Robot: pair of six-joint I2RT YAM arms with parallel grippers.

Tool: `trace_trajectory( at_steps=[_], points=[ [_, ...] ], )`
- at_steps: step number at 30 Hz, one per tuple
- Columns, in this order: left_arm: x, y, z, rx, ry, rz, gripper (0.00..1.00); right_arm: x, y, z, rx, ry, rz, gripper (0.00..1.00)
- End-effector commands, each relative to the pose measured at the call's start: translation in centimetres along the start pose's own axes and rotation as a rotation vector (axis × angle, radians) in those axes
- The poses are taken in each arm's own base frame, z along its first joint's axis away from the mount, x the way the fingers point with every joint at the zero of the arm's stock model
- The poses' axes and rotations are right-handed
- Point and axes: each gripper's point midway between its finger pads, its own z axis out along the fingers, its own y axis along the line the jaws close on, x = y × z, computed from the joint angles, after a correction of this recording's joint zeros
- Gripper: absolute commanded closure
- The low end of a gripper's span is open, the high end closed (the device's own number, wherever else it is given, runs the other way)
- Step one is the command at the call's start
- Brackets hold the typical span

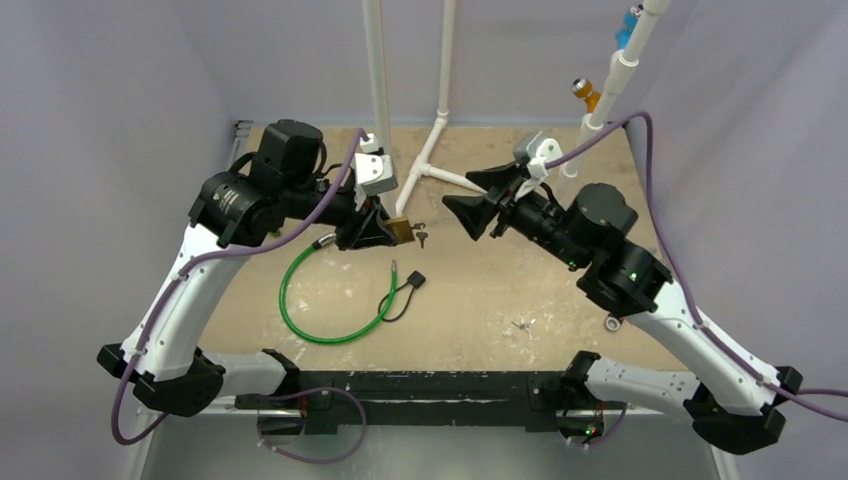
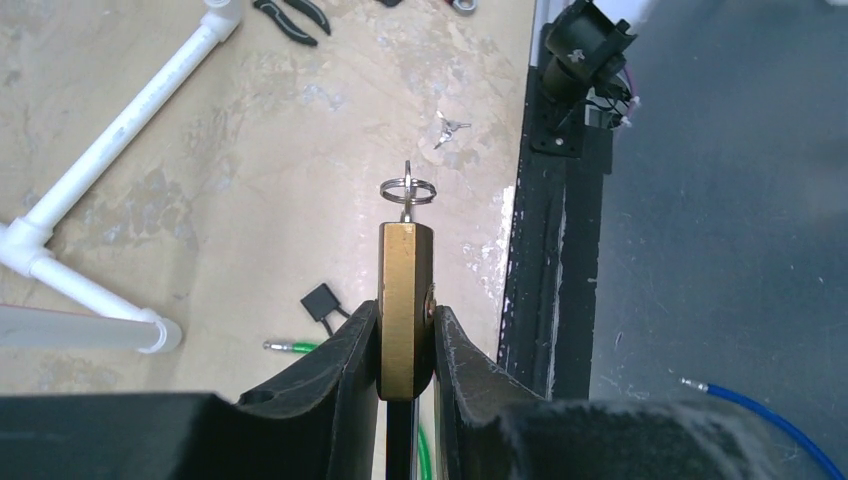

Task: Unlock with the key
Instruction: Unlock the lock.

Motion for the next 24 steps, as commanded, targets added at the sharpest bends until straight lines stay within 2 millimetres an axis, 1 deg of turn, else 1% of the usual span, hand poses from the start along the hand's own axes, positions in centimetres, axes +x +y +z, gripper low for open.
trace_trajectory(
  at_steps=[1,4,7,8,21,24],
  points=[
    [-3.3,-2.8,-2.1,0.076,-0.132,0.178,1.00,-0.4,4.2,-1.3,-0.295,-0.005,-0.022,0.44],
    [-3.1,-3.2,-2.4,0.086,-0.129,0.191,1.00,0.0,5.2,-1.6,-0.424,0.025,-0.003,0.51],
    [-3.0,-3.5,-2.6,0.086,-0.130,0.208,1.00,0.6,7.0,-1.7,-0.567,0.056,0.039,0.51],
    [-2.9,-3.5,-2.7,0.082,-0.130,0.210,1.00,0.6,7.2,-1.8,-0.588,0.057,0.048,0.50],
    [-3.0,-3.2,-2.6,0.067,-0.134,0.209,1.00,0.6,8.4,-2.3,-0.709,0.045,0.135,0.49],
    [-3.2,-3.2,-2.6,0.072,-0.141,0.206,1.00,0.9,8.6,-1.9,-0.728,0.054,0.152,0.50]
  ],
)
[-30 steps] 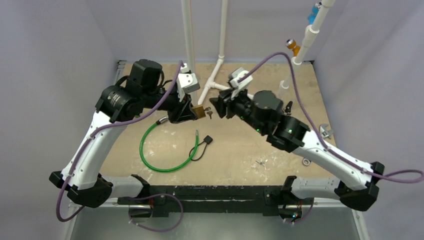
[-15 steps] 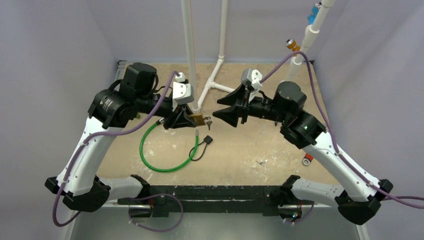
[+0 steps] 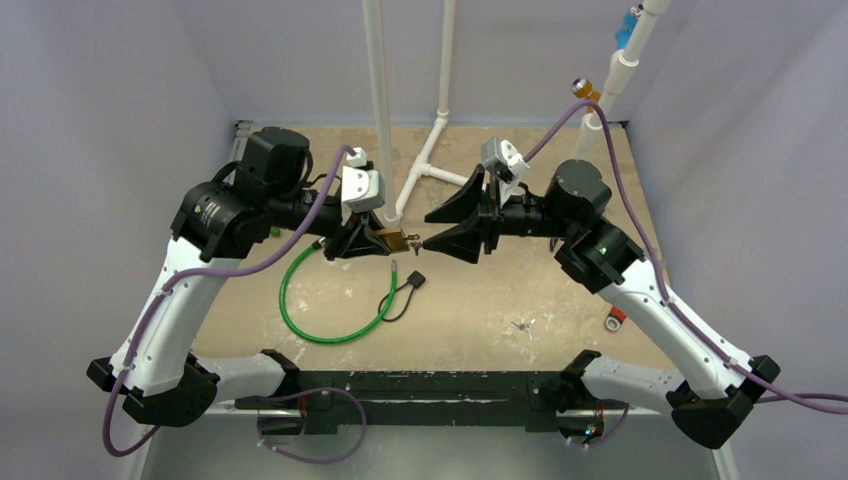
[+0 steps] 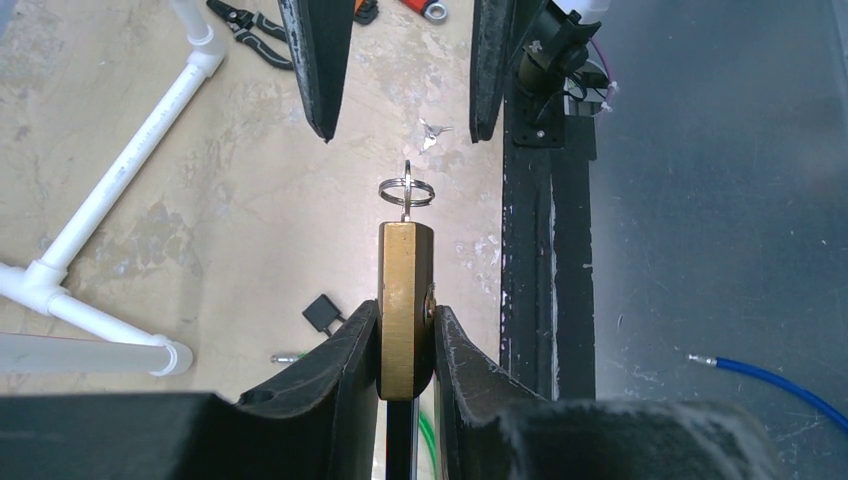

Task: Unlock with the key
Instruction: Unlock the lock.

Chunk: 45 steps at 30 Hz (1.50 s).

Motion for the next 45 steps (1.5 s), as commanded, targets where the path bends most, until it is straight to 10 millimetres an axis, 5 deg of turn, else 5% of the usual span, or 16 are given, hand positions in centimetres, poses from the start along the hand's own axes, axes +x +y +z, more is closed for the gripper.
trace_trajectory(
  at_steps=[1,8,24,37,45],
  points=[
    [-3.2,-0.5,-0.9,0.004,-0.107,0.100,1.00,-0.7,1.0,0.4,-0.077,-0.027,0.006,0.50],
    [-3.5,-0.2,-0.8,-0.002,-0.112,0.096,1.00,-0.4,-0.1,1.2,-0.057,-0.026,0.039,0.57],
    [-3.6,-0.1,-0.6,-0.001,-0.117,0.093,1.00,-0.1,-0.5,1.9,-0.078,-0.029,0.088,1.00],
    [-6.8,2.4,-2.5,-0.166,-0.137,0.282,1.00,2.1,-2.0,3.7,-0.074,0.030,0.280,1.00],
    [-6.4,1.7,-2.2,-0.167,-0.111,0.368,1.00,2.1,-2.1,4.5,-0.109,0.031,0.374,1.00]
  ],
)
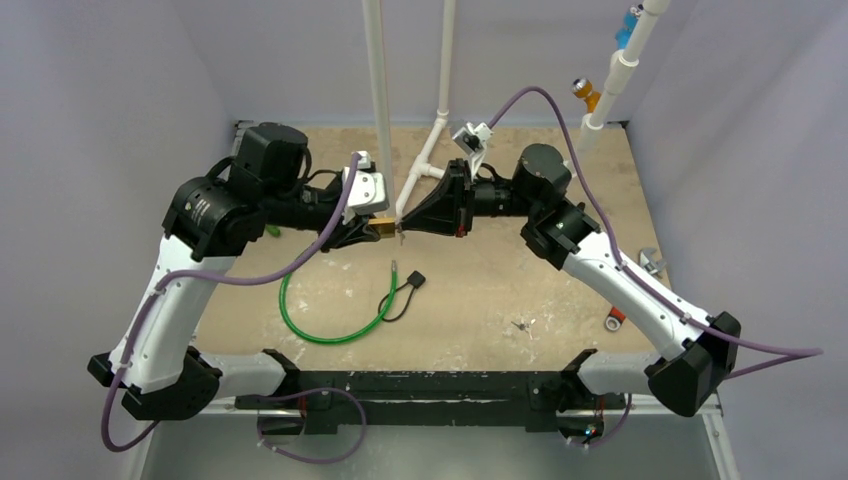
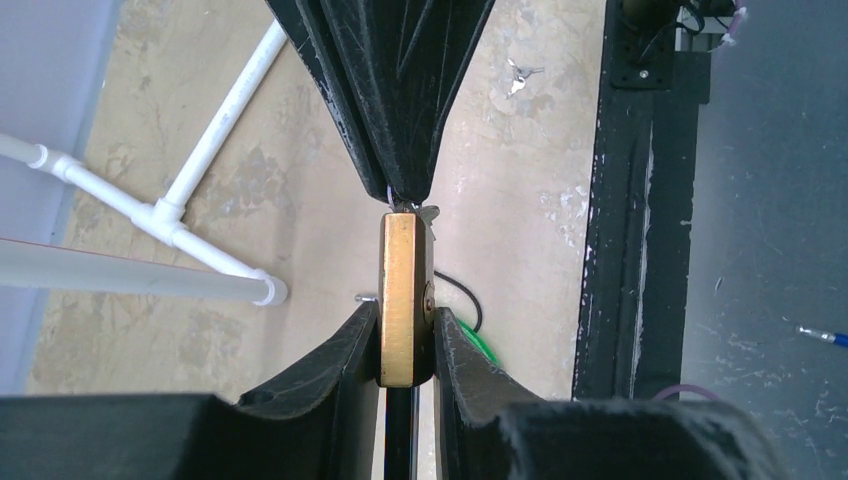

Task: Unlock with the key
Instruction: Unlock the lock.

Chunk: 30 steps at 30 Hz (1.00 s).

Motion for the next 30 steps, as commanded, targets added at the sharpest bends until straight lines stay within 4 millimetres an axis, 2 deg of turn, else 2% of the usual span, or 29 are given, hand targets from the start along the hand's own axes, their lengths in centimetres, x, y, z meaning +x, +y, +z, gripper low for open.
trace_trajectory(
  at_steps=[1,14,17,19,21,23,25,28,30],
  points=[
    [-6.4,0.1,-1.6,-0.045,-0.228,0.248,1.00,0.5,0.1,0.8,-0.023,0.025,0.098,1.00],
    [-6.5,0.8,-2.1,-0.107,-0.220,0.305,1.00,-0.2,1.4,0.7,-0.068,0.014,0.143,1.00],
    [-6.5,0.7,-2.4,-0.115,-0.224,0.319,1.00,0.0,0.9,0.6,-0.037,0.017,0.114,0.97],
    [-6.5,0.3,-2.5,-0.101,-0.229,0.317,1.00,0.0,-0.7,-0.1,0.081,0.017,0.013,0.68],
    [-6.4,-0.2,-2.6,-0.082,-0.232,0.308,1.00,-0.6,-0.8,-0.9,0.128,-0.015,-0.068,0.50],
    [-6.2,-0.5,-2.5,-0.069,-0.229,0.299,1.00,-1.1,-0.2,-1.4,0.123,-0.056,-0.123,0.44],
    [-6.1,-0.5,-2.4,-0.066,-0.228,0.297,1.00,-1.7,0.4,-1.6,0.111,-0.079,-0.151,0.46],
    [-6.0,-0.7,-2.3,-0.058,-0.229,0.290,1.00,-2.2,0.8,-1.6,0.095,-0.091,-0.181,0.61],
    [-5.9,-0.8,-2.3,-0.054,-0.229,0.284,1.00,-2.6,1.2,-1.9,0.098,-0.117,-0.206,0.64]
  ],
)
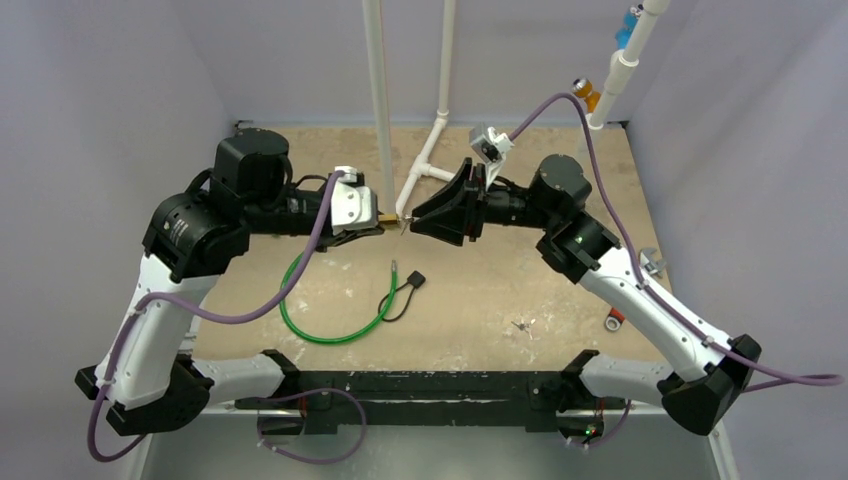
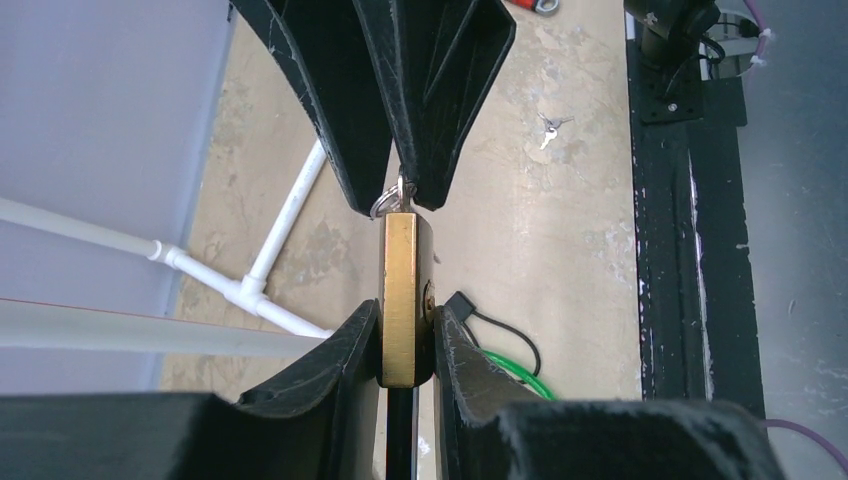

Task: Unlock with the key
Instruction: Unlock the lock.

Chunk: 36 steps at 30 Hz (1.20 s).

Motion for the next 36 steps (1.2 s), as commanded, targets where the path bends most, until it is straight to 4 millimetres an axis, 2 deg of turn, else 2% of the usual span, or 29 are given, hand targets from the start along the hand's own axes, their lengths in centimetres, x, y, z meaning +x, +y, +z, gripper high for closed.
trace_trajectory(
  at_steps=[1,4,7,9,13,17,20,23,27,31,36],
  points=[
    [-3.1,0.3,-0.7,-0.018,-0.121,0.081,1.00,-2.2,0.4,-0.6,0.023,-0.090,-0.123,0.62],
    [-3.0,0.1,-0.7,-0.015,-0.122,0.075,1.00,-3.5,0.6,-1.3,0.057,-0.146,-0.196,0.48],
    [-3.0,0.0,-0.6,-0.010,-0.125,0.072,1.00,-4.4,1.6,-1.5,0.022,-0.181,-0.231,0.44],
    [-3.1,0.0,-0.6,-0.010,-0.128,0.071,1.00,-4.3,1.9,-1.1,-0.010,-0.165,-0.221,0.46],
    [-3.2,0.1,-0.7,-0.017,-0.130,0.072,1.00,-3.7,2.0,-0.6,-0.048,-0.132,-0.191,0.59],
    [-3.4,0.2,-0.7,-0.020,-0.134,0.074,1.00,-2.9,1.9,-0.2,-0.064,-0.103,-0.169,0.66],
    [-3.3,0.2,-0.6,-0.020,-0.130,0.072,1.00,-2.9,2.2,-0.1,-0.079,-0.102,-0.171,0.64],
    [-3.3,0.3,-0.5,-0.023,-0.130,0.071,1.00,-3.3,3.1,-0.3,-0.110,-0.114,-0.186,0.55],
    [-3.3,0.3,-0.5,-0.023,-0.128,0.070,1.00,-3.5,4.1,-0.7,-0.143,-0.129,-0.205,0.51],
    [-3.2,0.2,-0.5,-0.020,-0.126,0.071,1.00,-3.6,5.1,-1.3,-0.172,-0.135,-0.239,0.53],
    [-3.3,0.2,-0.5,-0.018,-0.130,0.072,1.00,-3.8,5.3,-1.0,-0.199,-0.137,-0.230,0.65]
  ],
)
